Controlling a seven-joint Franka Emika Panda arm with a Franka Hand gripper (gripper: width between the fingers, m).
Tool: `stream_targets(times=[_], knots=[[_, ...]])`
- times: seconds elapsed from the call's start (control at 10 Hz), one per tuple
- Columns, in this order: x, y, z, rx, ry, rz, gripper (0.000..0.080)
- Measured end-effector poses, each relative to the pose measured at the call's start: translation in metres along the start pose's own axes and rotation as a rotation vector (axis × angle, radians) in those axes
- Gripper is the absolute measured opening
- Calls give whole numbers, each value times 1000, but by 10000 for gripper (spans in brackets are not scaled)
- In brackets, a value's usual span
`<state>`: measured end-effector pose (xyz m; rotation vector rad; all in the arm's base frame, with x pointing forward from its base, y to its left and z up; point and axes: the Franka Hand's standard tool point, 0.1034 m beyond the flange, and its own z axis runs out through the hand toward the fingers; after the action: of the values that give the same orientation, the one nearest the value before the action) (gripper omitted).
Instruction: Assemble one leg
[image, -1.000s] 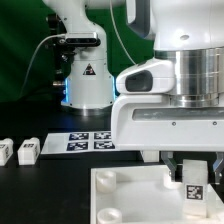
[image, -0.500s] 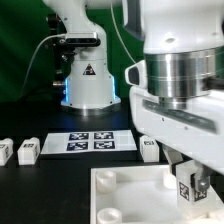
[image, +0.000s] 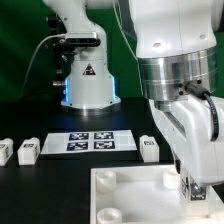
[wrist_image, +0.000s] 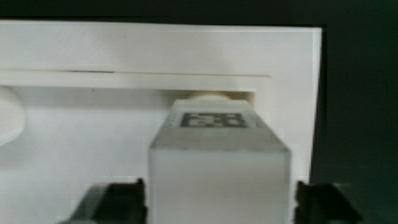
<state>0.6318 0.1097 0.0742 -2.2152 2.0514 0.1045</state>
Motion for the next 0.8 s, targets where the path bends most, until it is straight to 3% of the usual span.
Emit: stream_targets(times=[0.1,0.3,0.6,0.7,0.8], knots=[[-1,0,0,-1,3,-91,616],[-9,0,0,-11,-11,-523,643],[-5,0,-1,-12,-6,-831,649],[-4,0,0,-22,8,-1001,649],[-7,1,2,-53,39,-1227,649]])
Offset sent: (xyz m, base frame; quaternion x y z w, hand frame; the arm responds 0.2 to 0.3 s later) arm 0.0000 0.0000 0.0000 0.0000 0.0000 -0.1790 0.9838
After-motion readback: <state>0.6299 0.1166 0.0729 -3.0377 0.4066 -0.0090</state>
